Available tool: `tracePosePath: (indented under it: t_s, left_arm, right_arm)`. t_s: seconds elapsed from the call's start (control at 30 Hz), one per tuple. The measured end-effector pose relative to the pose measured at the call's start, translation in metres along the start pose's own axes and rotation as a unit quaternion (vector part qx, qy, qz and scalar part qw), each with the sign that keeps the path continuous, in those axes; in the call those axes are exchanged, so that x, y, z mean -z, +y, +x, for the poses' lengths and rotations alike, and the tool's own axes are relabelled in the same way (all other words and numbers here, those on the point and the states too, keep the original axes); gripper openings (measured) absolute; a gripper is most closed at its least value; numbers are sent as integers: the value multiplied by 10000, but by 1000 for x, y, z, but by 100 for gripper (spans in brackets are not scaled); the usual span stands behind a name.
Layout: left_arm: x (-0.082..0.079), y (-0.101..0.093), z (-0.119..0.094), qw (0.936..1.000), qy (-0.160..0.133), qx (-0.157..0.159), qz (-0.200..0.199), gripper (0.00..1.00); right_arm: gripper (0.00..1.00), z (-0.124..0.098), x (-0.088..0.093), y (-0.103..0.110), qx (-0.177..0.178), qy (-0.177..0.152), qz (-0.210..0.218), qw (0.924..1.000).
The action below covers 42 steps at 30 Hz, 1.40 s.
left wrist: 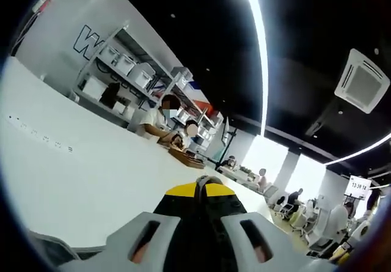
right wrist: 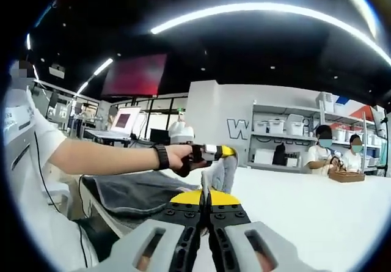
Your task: Open the folded towel by lifting each exposed corner and separating the folded layers until the towel lies flat within the target outline without major curled edges
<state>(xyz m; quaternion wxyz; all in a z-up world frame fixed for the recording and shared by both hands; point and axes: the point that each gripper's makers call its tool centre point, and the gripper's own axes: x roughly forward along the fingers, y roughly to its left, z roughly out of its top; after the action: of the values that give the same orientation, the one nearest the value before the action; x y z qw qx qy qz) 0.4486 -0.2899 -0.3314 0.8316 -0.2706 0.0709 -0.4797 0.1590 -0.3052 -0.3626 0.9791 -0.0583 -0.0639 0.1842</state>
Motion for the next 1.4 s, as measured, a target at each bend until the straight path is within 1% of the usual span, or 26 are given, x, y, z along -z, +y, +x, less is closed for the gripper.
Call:
tracePosePath:
  t_s: [0.2, 0.7, 0.8, 0.9, 0.93, 0.97, 1.1, 1.17, 1.4]
  left_arm:
    - [5, -2, 1, 10000, 61, 22, 24, 1]
    - [16, -1, 4, 9999, 120, -9, -36, 1]
    - [19, -1, 4, 9999, 153, -5, 30, 1]
    - [19, 0, 4, 9999, 126, 1, -35, 1]
    - [18, -2, 5, 9999, 115, 55, -32, 1]
    - [19, -1, 5, 9999, 120, 37, -7, 1]
    - [22, -1, 7, 9999, 111, -1, -76, 1]
    - [25, 0, 9, 9998, 109, 32, -170, 1]
    - [33, 5, 12, 9997, 170, -19, -171, 1]
  right_arm:
    - [0, -3, 10, 2, -49, 156, -30, 9999]
    - [0, -7, 22, -1, -4, 280, 112, 9995]
    - [0, -8, 24, 1, -34, 335, 19, 9994]
    - [0, -8, 25, 0, -28, 361, -15, 9993]
    - [0, -8, 26, 0, -26, 371, -6, 9993]
    - [0, -8, 26, 0, -24, 370, -4, 9993]
    - [0, -10, 29, -2, 1, 398, 14, 9992]
    - [0, -10, 31, -2, -9, 425, -5, 9991]
    - [0, -12, 40, -8, 52, 488, 38, 9988]
